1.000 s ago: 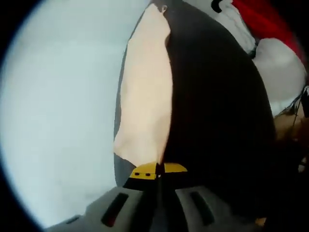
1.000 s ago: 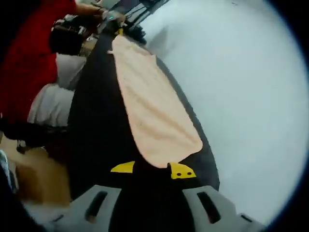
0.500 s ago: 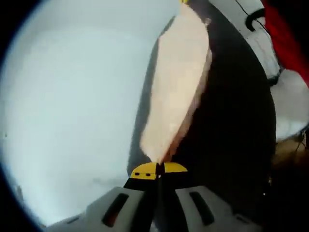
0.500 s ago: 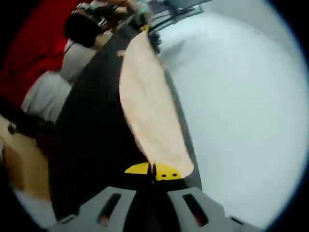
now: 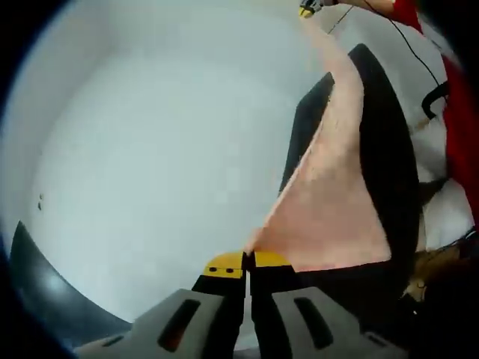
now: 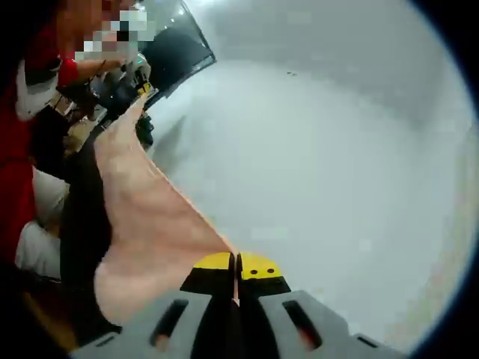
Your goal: Fold the towel on the table until its edges align and the towel forms a compact rectangular stack.
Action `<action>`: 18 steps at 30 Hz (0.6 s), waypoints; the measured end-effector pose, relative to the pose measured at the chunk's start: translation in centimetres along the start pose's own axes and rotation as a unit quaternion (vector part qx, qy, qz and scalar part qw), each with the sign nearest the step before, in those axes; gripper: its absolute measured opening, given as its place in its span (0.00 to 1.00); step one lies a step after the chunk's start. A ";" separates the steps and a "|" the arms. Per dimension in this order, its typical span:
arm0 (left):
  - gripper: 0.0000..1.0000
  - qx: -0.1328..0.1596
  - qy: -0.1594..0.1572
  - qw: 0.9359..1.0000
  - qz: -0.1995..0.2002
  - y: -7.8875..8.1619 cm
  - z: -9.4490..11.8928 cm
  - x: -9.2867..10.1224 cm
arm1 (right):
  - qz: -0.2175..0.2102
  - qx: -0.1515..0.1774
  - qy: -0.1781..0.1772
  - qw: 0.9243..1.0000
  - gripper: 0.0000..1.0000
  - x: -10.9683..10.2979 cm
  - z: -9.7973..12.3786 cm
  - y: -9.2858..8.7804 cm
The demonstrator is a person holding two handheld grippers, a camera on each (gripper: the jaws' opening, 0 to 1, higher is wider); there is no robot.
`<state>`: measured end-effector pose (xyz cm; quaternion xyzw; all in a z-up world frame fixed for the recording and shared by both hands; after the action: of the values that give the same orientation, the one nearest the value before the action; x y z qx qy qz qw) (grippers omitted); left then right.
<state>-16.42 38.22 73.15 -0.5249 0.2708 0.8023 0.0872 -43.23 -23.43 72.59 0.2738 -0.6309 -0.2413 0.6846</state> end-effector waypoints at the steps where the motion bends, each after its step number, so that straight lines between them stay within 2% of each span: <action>1: 0.00 -0.003 -0.025 1.000 0.008 -0.4 -1.4 0.0 | -0.015 -0.018 0.012 1.000 0.00 0.0 -1.9 -1.2; 3: 0.00 -0.024 -0.068 0.997 0.013 -1.7 -5.4 0.7 | -0.025 -0.053 0.037 0.998 0.00 -0.4 -5.9 -3.9; 4: 0.00 -0.036 -0.072 0.997 0.008 -2.3 -7.2 0.9 | -0.025 -0.062 0.057 0.996 0.00 -1.0 -7.7 -5.0; 5: 0.00 -0.028 -0.036 0.999 -0.005 -2.2 -8.7 0.1 | -0.022 -0.060 0.070 0.995 0.00 -1.5 -9.4 -5.8; 6: 0.00 -0.020 -0.021 1.000 0.005 -2.2 -10.3 -0.4 | -0.038 -0.060 0.073 0.995 0.00 -1.5 -11.1 -6.4; 7: 0.00 -0.028 -0.027 0.999 0.012 -2.6 -11.9 -0.4 | -0.062 -0.067 0.074 0.993 0.00 -1.4 -12.6 -7.2; 9: 0.00 -0.053 -0.050 0.997 0.039 -4.0 -14.7 -0.4 | -0.076 -0.067 0.070 0.992 0.00 -0.9 -15.2 -8.3; 11: 0.00 -0.074 -0.070 0.993 0.051 -5.6 -18.5 0.2 | -0.113 -0.086 0.069 0.987 0.00 -0.7 -18.7 -10.5; 13: 0.00 -0.097 -0.088 0.991 0.041 -7.5 -22.9 1.9 | -0.124 -0.087 0.080 0.985 0.00 -1.6 -22.6 -13.2; 15: 0.00 -0.115 -0.113 0.986 0.039 -9.0 -26.1 4.1 | -0.179 -0.086 0.111 0.974 0.00 -3.3 -25.6 -15.8; 16: 0.00 -0.119 -0.124 0.984 0.050 -9.6 -27.7 5.4 | -0.208 -0.094 0.113 0.967 0.00 -3.9 -27.1 -17.3; 18: 0.00 -0.126 -0.144 0.978 0.083 -10.8 -30.5 7.5 | -0.230 -0.121 0.116 0.959 0.00 -5.3 -29.5 -20.5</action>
<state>9.21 30.14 53.55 -0.3862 0.1948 0.9016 -0.0088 -14.00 -32.81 53.18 0.3530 -0.4337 -0.4334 0.7068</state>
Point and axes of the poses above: the point that each gripper's makers call its tool centre point, and the gripper's own axes: z roughly backward along the fingers, x roughly to its right, y roughly out of its top, the point moved 4 cm from there along z, roughly backward along the fingers, and after that the axes turned 7 degrees about -x, right-handed, at the moved point
